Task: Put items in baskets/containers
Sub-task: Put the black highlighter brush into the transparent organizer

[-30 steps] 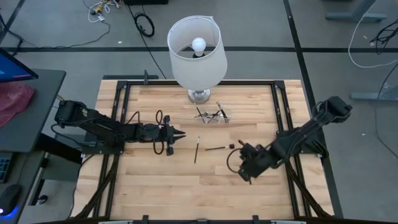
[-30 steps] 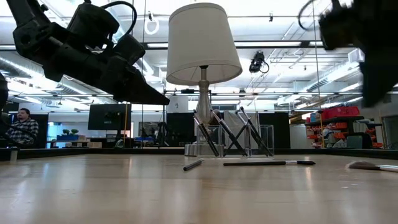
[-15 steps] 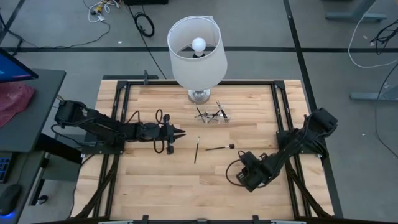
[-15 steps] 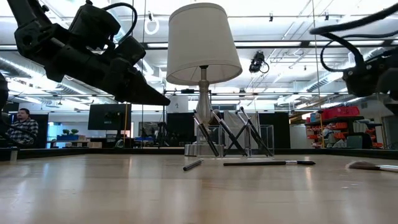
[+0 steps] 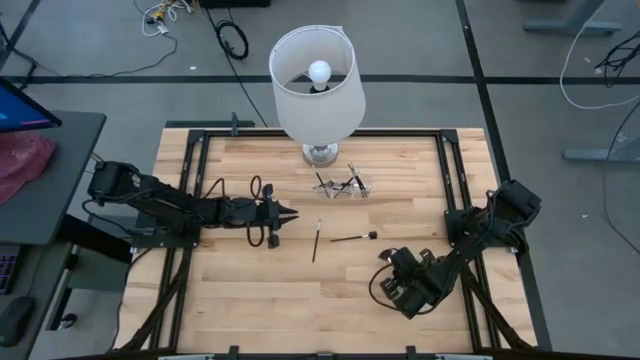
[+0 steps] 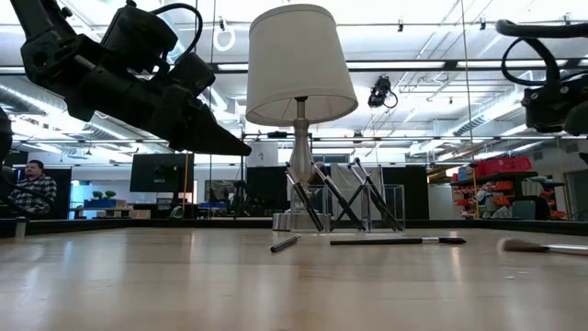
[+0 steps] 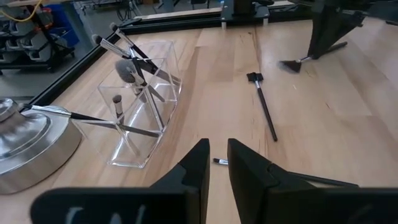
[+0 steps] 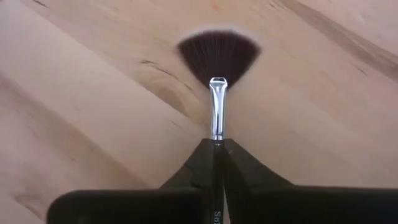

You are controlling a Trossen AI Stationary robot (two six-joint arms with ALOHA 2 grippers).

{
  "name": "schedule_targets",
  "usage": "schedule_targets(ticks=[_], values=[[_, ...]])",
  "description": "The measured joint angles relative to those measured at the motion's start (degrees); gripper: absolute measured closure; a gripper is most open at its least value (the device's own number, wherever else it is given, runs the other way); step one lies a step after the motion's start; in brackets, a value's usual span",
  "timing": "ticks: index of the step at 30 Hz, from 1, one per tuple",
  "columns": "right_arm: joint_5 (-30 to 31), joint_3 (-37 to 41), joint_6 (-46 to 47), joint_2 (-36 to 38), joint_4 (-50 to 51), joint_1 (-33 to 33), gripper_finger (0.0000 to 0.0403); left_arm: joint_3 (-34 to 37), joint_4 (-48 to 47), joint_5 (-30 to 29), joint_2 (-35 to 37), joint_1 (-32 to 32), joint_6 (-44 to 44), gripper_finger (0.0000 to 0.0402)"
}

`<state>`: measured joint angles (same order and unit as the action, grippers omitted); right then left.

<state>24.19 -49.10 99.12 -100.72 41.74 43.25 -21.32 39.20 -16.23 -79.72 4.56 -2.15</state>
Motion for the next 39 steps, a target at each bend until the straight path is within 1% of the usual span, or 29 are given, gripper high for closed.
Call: schedule_targets(ticks=[4, 7, 10, 12, 14, 17, 20, 24, 27, 29, 32, 37, 39], values=[[3.91, 0.15, 0.75, -0.22, -0.36, 0.21, 0.0377, 0.0, 0.25, 0.67, 0.0, 0.0, 1.89, 0.0342], [11.12, 0.54, -0.89, -0.46, -1.42, -0.13, 0.0383, -0.02, 2.09, 5.07, 0.0, 0.0, 4.19, 0.0342], [17.63, 0.38, -6.67, -0.33, -6.25, -1.45, 0.0395, -0.02, 3.99, 12.6, -0.02, 0.0, 2.9, 0.0342], [18.76, 0.41, -12.32, -0.32, -9.94, -3.28, 0.0397, -0.25, 4.4, 17.15, -0.02, 0.02, 0.03, 0.0342], [18.49, 0.41, -20.18, -0.32, -15.54, -5.93, 0.0396, -0.99, 4.33, 18.95, -0.62, 0.22, -0.31, 0.0342], [18.06, 0.39, -32.52, -0.32, -24.52, -9.75, 0.0394, -3.11, 4.25, 18.98, -2.96, 0.95, -2.29, 0.034], [17.81, 0.3, -42.42, -0.22, -31.46, -13.43, 0.0394, -6.06, 4.3, 17.68, -6.55, 1.71, -4.75, 0.0327], [18.97, 0.3, -49.43, -0.19, -33.83, -18.59, 0.0394, -9.57, 2.58, 13.71, -10.29, 1.58, -4.89, 0.0291], [19.57, 0.3, -53.35, 0.0, -32.35, -21.74, 0.0394, -11.09, -1.27, 9.79, -11.4, 1.29, -4.99, 0.0261], [22.5, 0.3, -55.5, 0.68, -31.46, -23.7, 0.0394, -11.33, -1.77, 7.37, -11.39, 1.44, -6.29, 0.0245], [29.61, 0.3, -58.49, 3.04, -30.13, -26.36, 0.0394, -11.37, -1.33, 5.44, -10.34, 1.82, -7.3, 0.0231], [42.62, 0.28, -63.67, 9.66, -29.35, -28.83, 0.0394, -11.34, -1.75, 5.31, -9.38, 1.86, -7.22, 0.0229], [45.63, 0.29, -64.44, 11.78, -29.72, -29.75, 0.0394, -11.34, -2.18, 5.31, -9.38, 1.86, -7.21, 0.0232]])
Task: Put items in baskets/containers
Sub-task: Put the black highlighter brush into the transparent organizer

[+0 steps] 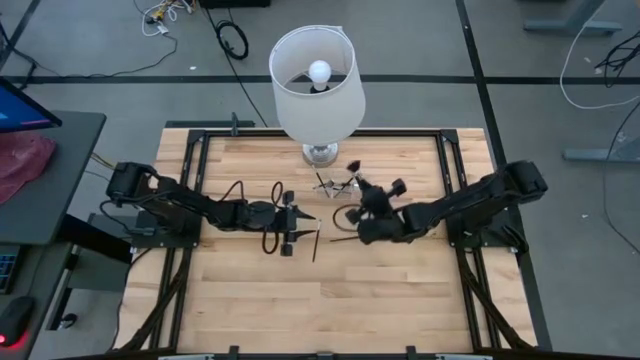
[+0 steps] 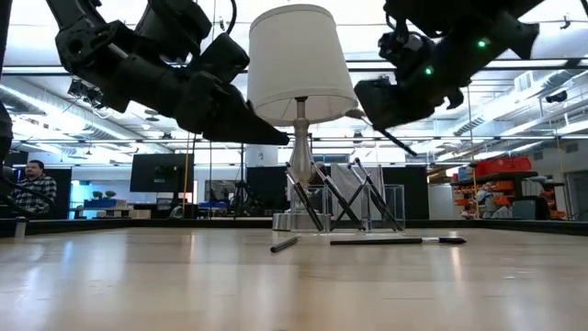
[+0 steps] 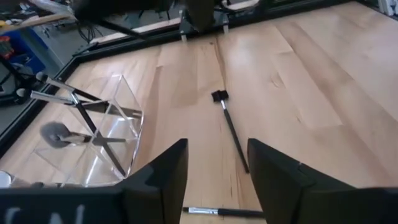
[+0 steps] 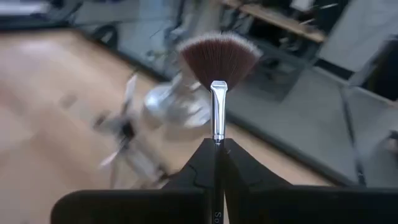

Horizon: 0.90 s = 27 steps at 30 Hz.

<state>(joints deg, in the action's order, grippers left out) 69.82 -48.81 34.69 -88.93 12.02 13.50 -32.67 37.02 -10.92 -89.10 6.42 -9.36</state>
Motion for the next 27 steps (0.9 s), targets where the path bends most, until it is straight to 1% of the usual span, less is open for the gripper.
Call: schedule_targets(ticks=[2, 3, 5, 6, 8, 10, 12, 13, 15, 17, 22, 25, 27], values=[[-0.11, 1.22, -1.97, 1.74, -1.81, -0.72, 0.0394, 0.0, -0.52, 0.0, 0.0, 0.0, 0.12, 0.0235], [-1.15, 2.16, -3.3, 2.13, -4.04, -0.9, 0.0394, 0.0, -1.27, 0.0, 0.02, 0.0, 0.12, 0.0236], [-3.53, 5.48, -7.84, 2.53, -10.83, -1.29, 0.0394, 0.04, -2.22, 0.01, 0.0, 0.0, 0.12, 0.0236], [-5.25, 7.48, -11.06, 2.51, -16.02, -1.53, 0.0394, 0.03, -2.36, 0.02, 0.0, 0.0, 0.12, 0.0236], [-10.09, 12.22, -19.33, 2.48, -30.91, -2.34, 0.0394, 0.04, -2.75, 0.0, 0.0, 0.0, 0.12, 0.0236], [-15.44, 17.76, -29.69, 2.05, -48.72, -3.61, 0.0394, 0.04, -3.02, 0.0, 0.0, 0.0, 0.15, 0.0236], [-22.18, 22.95, -39.94, 1.97, -64.71, -5.54, 0.0394, 0.04, -3.04, 0.02, 0.0, 0.0, 0.15, 0.0236], [-25.87, 25.11, -43.76, 2.02, -71.01, -6.77, 0.0394, 0.04, -3.08, 0.02, 0.0, 0.0, 0.16, 0.0236], [-33.04, 28.92, -47.48, 2.04, -79.97, -9.45, 0.0394, 0.04, -3.12, 0.02, 0.0, 0.0, 0.16, 0.0236], [-39.28, 31.22, -47.7, 2.04, -83.99, -12.69, 0.0394, 0.04, -2.99, 0.0, 0.0, 0.0, 0.16, 0.0236], [-50.84, 31.92, -45.3, 2.02, -83.55, -19.57, 0.0394, 0.04, -2.43, 0.02, 0.02, -0.02, 0.12, 0.0236], [-57.68, 31.01, -44.94, 2.02, -83.58, -21.98, 0.0394, 0.04, -1.88, 0.01, 0.02, -0.07, 0.15, 0.0236], [-60.52, 30.15, -44.35, 1.86, -83.55, -22.93, 0.0394, 0.04, -1.6, 0.02, 0.02, -0.07, 0.11, 0.0236]])
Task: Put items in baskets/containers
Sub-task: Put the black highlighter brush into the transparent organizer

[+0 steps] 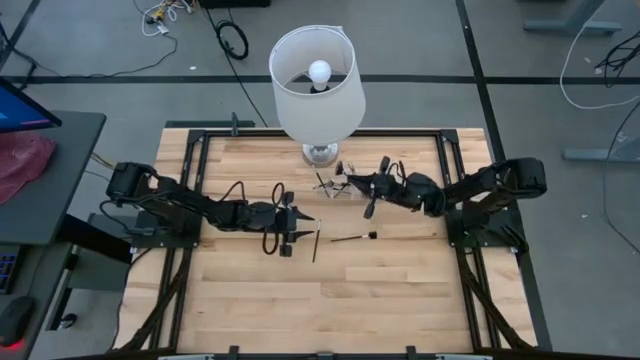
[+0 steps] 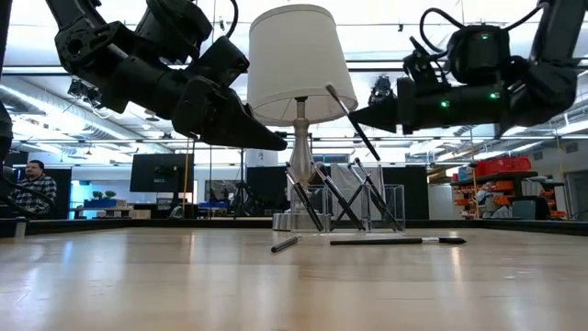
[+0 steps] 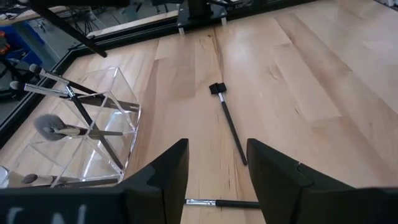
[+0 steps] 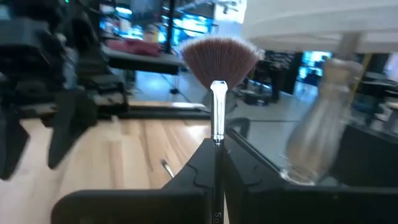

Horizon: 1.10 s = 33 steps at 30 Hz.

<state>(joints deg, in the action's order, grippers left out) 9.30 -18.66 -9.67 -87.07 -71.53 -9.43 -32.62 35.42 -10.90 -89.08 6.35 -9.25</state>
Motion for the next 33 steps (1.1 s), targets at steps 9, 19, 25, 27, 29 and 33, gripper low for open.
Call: schedule_targets(ticks=[9, 19, 25, 27, 29, 33], values=[[-4.09, -4.67, -0.05, -7.03, -0.01, -1.2, 0.0394, 0.0, 0.06, 0.0, 0.0, 0.0, -0.11, 0.0236], [-4.25, -11.01, -0.73, -17.28, -0.02, -3.6, 0.0394, 0.0, -0.59, 0.21, 0.0, 0.0, 0.03, 0.0236], [-4.24, -11.27, 0.17, -18.35, 1.18, -3.78, 0.0388, 0.0, -1.96, 0.23, 0.0, 0.07, 1.22, 0.0236], [-4.24, -11.25, 0.18, -18.35, 1.1, -3.63, 0.0379, 0.0, -2.42, 0.59, 0.0, 0.28, 2.19, 0.0236], [-4.24, -11.25, 0.17, -18.35, 0.82, -3.63, 0.0364, 0.0, -2.65, 0.59, 0.0, 0.6, 2.35, 0.0236], [-3.65, -11.25, 0.15, -18.35, 0.86, -3.63, 0.0332, 0.0, -2.67, 0.59, 0.0, 1.26, 2.36, 0.0236]])
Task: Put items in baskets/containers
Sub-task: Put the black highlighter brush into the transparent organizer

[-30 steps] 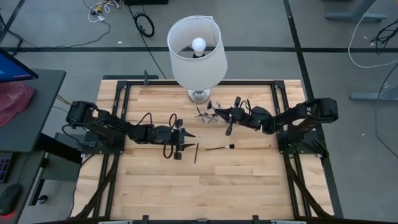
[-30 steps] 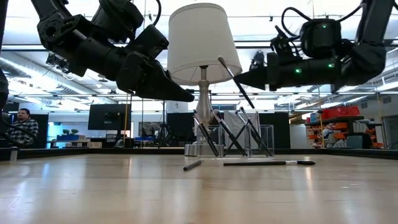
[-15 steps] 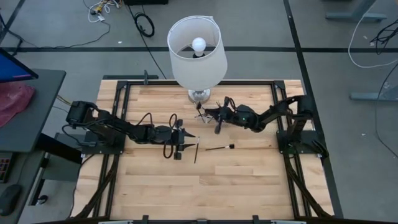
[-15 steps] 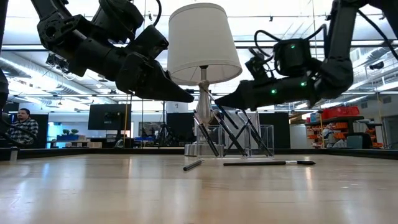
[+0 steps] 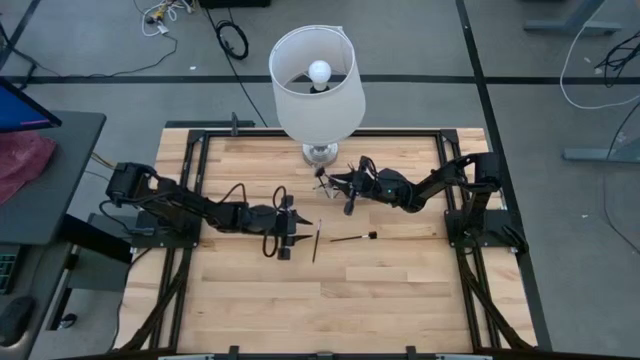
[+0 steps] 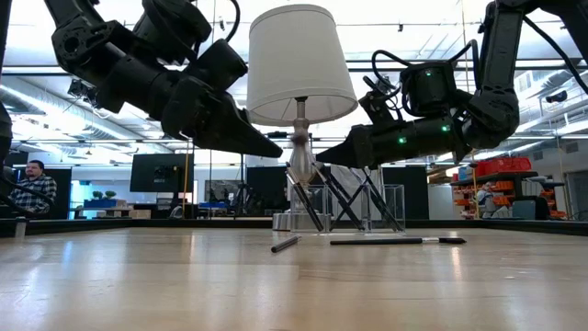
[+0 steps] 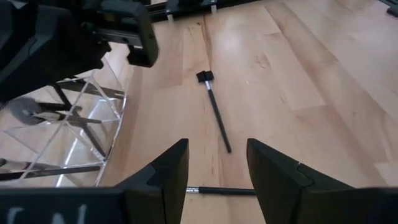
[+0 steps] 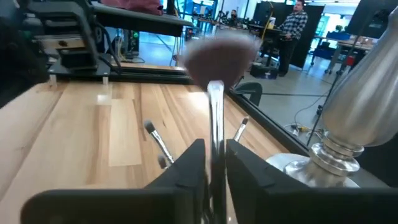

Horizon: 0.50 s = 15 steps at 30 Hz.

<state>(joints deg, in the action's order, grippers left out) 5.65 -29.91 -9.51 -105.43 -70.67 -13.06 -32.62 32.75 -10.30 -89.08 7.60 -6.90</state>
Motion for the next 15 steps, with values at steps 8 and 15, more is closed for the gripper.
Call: schedule_targets(ticks=[8, 15], values=[[0.76, 0.04, -1.98, 0.79, 0.08, 0.73, 0.0287, 0.0, -0.02, 0.02, 0.0, 0.67, -0.02, 0.0236], [3.29, 0.04, -5.61, 7.53, 0.77, 5.45, 0.0278, 0.0, -0.02, 0.02, 0.0, 0.67, -0.04, 0.0236]])
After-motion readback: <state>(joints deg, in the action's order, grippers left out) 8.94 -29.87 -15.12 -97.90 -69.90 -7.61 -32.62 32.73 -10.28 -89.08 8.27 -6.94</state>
